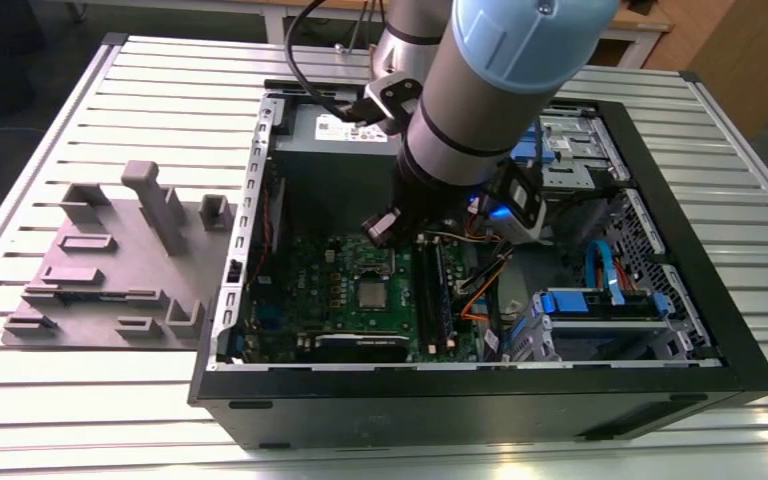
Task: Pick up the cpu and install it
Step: 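Close the cpu cover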
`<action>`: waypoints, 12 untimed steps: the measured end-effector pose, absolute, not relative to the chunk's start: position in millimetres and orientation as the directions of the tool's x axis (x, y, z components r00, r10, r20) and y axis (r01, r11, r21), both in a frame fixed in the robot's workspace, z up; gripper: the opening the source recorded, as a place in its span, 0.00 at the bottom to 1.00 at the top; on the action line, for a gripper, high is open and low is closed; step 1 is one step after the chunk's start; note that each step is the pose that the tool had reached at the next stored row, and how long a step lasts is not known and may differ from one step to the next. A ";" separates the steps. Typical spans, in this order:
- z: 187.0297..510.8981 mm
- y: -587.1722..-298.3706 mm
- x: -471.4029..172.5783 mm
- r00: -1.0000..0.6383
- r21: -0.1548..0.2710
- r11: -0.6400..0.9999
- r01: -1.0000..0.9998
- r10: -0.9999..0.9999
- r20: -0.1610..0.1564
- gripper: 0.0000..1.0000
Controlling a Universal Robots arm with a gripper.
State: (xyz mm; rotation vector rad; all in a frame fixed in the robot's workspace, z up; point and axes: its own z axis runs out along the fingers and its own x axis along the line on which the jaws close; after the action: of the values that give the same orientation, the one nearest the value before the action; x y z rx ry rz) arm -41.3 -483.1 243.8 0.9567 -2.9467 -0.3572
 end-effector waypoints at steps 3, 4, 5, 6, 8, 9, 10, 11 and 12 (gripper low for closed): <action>243.7 -484.5 -41.3 -0.812 0.224 0.786 -0.577 -0.582 -0.049 0.11; 243.7 -485.0 -41.3 -0.812 0.224 0.786 -0.577 -0.582 -0.049 0.11; 243.7 -485.5 -41.3 -0.812 0.224 0.786 -0.577 -0.582 -0.049 0.11; 243.8 -485.9 -41.3 -0.812 0.223 0.786 -0.577 -0.582 -0.049 0.11; 243.8 -486.7 -41.3 -0.812 0.223 0.786 -0.577 -0.582 -0.048 0.11; 243.8 -487.1 -41.3 -0.812 0.223 0.786 -0.577 -0.582 -0.049 0.11; 243.8 -487.5 -41.3 -0.812 0.223 0.786 -0.577 -0.582 -0.049 0.11; 243.8 -488.0 -41.3 -0.812 0.223 0.786 -0.577 -0.582 -0.049 0.11; 243.8 -488.5 -41.3 -0.812 0.223 0.786 -0.577 -0.582 -0.049 0.11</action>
State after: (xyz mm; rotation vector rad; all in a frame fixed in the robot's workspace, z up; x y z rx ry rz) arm -41.3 -488.5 243.8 0.9568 -2.9466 -0.3572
